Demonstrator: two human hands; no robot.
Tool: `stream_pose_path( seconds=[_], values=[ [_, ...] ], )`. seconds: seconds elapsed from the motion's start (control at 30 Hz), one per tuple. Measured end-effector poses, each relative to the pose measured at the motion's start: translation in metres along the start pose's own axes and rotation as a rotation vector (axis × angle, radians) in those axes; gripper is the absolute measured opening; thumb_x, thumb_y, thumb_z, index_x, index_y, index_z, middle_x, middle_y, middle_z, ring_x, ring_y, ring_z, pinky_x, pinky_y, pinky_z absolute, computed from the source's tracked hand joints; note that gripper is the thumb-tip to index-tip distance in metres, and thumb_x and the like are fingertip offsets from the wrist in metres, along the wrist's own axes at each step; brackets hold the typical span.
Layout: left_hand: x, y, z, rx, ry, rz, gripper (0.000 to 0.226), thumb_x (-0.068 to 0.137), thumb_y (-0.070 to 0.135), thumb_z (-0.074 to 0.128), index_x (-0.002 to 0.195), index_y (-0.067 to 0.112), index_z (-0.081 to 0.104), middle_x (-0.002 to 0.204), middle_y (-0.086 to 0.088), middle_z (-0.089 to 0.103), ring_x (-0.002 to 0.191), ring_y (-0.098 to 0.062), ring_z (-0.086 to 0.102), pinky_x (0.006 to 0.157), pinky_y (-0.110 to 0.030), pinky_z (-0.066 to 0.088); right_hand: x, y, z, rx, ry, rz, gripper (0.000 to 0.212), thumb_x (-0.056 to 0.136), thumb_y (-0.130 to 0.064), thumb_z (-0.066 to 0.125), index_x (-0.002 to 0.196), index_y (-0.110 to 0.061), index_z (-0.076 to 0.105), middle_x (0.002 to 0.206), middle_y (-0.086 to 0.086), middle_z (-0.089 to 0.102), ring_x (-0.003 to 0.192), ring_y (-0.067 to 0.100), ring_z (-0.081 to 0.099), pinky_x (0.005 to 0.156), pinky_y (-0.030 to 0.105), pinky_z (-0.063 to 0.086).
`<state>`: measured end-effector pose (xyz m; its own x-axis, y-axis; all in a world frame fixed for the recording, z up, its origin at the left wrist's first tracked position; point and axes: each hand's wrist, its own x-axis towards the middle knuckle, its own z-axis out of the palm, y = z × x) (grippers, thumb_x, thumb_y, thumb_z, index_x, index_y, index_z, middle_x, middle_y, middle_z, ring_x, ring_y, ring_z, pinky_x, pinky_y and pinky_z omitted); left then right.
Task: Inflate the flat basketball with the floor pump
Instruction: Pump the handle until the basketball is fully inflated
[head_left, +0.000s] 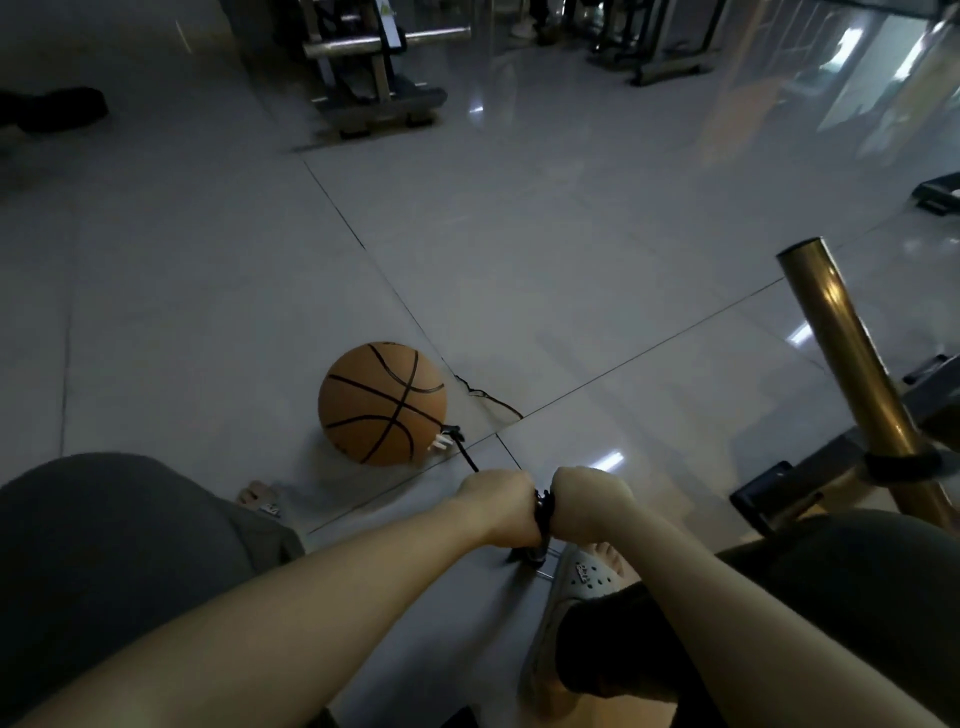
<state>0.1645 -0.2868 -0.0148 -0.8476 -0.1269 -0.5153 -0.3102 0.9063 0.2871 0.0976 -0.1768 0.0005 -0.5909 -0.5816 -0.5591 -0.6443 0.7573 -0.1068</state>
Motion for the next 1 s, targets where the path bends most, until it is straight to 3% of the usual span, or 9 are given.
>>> stream_pose_path(
  seconds=[0.17, 0.3, 0.4, 0.5, 0.6, 0.67, 0.77, 0.83, 1.0],
  values=[
    [-0.039, 0.000, -0.051, -0.046, -0.136, 0.082, 0.022, 0.082, 0.032, 0.076, 0.078, 0.014, 0.064, 0.064, -0.002, 0.057, 0.055, -0.018, 0.052, 0.050, -0.026, 0.039, -0.026, -0.009, -0.039, -0.022, -0.058, -0.064, 0.024, 0.076, -0.024, 0.072, 0.064, -0.017, 0.052, 0.065, -0.001, 0.056, 0.065, 0.019, 0.056, 0.063, 0.029, 0.049],
    [-0.065, 0.008, -0.144, -0.076, -0.025, 0.147, 0.020, 0.085, 0.023, 0.075, 0.071, 0.017, 0.063, 0.058, 0.003, 0.055, 0.043, -0.006, 0.049, 0.039, -0.015, 0.037, -0.050, -0.015, -0.121, 0.032, 0.077, -0.126, 0.019, 0.071, -0.016, 0.074, 0.062, -0.013, 0.058, 0.058, 0.002, 0.056, 0.054, 0.022, 0.052, 0.058, 0.032, 0.047],
    [-0.063, 0.014, -0.171, 0.003, -0.017, 0.155, 0.017, 0.080, 0.025, 0.081, 0.079, 0.014, 0.067, 0.063, -0.001, 0.060, 0.049, -0.012, 0.055, 0.044, -0.021, 0.042, -0.056, -0.020, -0.151, 0.119, 0.031, -0.108, 0.015, 0.073, -0.010, 0.071, 0.065, -0.008, 0.058, 0.057, 0.006, 0.054, 0.047, 0.022, 0.046, 0.051, 0.029, 0.041],
    [-0.035, 0.010, -0.126, 0.074, -0.064, 0.101, 0.014, 0.078, 0.018, 0.077, 0.075, 0.015, 0.064, 0.066, -0.002, 0.058, 0.054, -0.017, 0.052, 0.047, -0.025, 0.039, -0.034, -0.023, -0.118, 0.044, -0.067, -0.060, 0.014, 0.075, -0.009, 0.065, 0.064, -0.008, 0.057, 0.058, 0.006, 0.053, 0.047, 0.019, 0.045, 0.051, 0.026, 0.040],
    [-0.001, -0.005, -0.076, 0.103, 0.048, 0.097, 0.008, 0.079, 0.019, 0.067, 0.084, 0.013, 0.066, 0.068, -0.002, 0.060, 0.054, -0.018, 0.052, 0.046, -0.025, 0.037, 0.002, -0.014, -0.078, -0.009, -0.045, -0.023, 0.020, 0.074, -0.009, 0.062, 0.060, -0.012, 0.047, 0.057, 0.003, 0.048, 0.051, 0.018, 0.042, 0.049, 0.024, 0.034],
    [0.014, -0.008, -0.053, 0.083, 0.089, 0.107, 0.004, 0.081, 0.016, 0.063, 0.080, 0.013, 0.065, 0.069, -0.004, 0.063, 0.058, -0.022, 0.058, 0.047, -0.025, 0.040, 0.018, -0.004, -0.060, -0.057, -0.068, -0.023, 0.024, 0.077, -0.013, 0.062, 0.060, -0.013, 0.046, 0.056, 0.002, 0.046, 0.050, 0.017, 0.041, 0.048, 0.024, 0.033],
    [0.028, 0.000, -0.021, 0.074, 0.119, 0.088, 0.017, 0.083, 0.013, 0.059, 0.068, 0.015, 0.052, 0.062, -0.002, 0.051, 0.065, -0.027, 0.059, 0.054, -0.029, 0.042, 0.034, 0.012, -0.035, -0.141, -0.132, -0.033, 0.026, 0.084, -0.015, 0.058, 0.063, -0.013, 0.044, 0.060, 0.001, 0.045, 0.052, 0.014, 0.041, 0.048, 0.024, 0.032],
    [0.034, 0.006, -0.003, 0.039, 0.127, 0.062, 0.023, 0.083, 0.014, 0.058, 0.066, 0.017, 0.045, 0.062, 0.000, 0.045, 0.065, -0.026, 0.054, 0.057, -0.031, 0.041, 0.039, 0.020, -0.020, -0.208, -0.155, -0.002, 0.024, 0.086, -0.013, 0.057, 0.065, -0.015, 0.045, 0.063, 0.001, 0.046, 0.056, 0.015, 0.044, 0.053, 0.024, 0.037],
    [0.035, 0.005, 0.008, 0.020, 0.121, 0.048, 0.016, 0.080, 0.019, 0.061, 0.069, 0.018, 0.050, 0.066, 0.001, 0.050, 0.066, -0.026, 0.055, 0.058, -0.030, 0.044, 0.038, 0.018, -0.008, -0.232, -0.092, 0.001, 0.019, 0.083, -0.013, 0.057, 0.067, -0.016, 0.047, 0.065, -0.001, 0.049, 0.068, 0.020, 0.056, 0.063, 0.029, 0.048]
  ],
)
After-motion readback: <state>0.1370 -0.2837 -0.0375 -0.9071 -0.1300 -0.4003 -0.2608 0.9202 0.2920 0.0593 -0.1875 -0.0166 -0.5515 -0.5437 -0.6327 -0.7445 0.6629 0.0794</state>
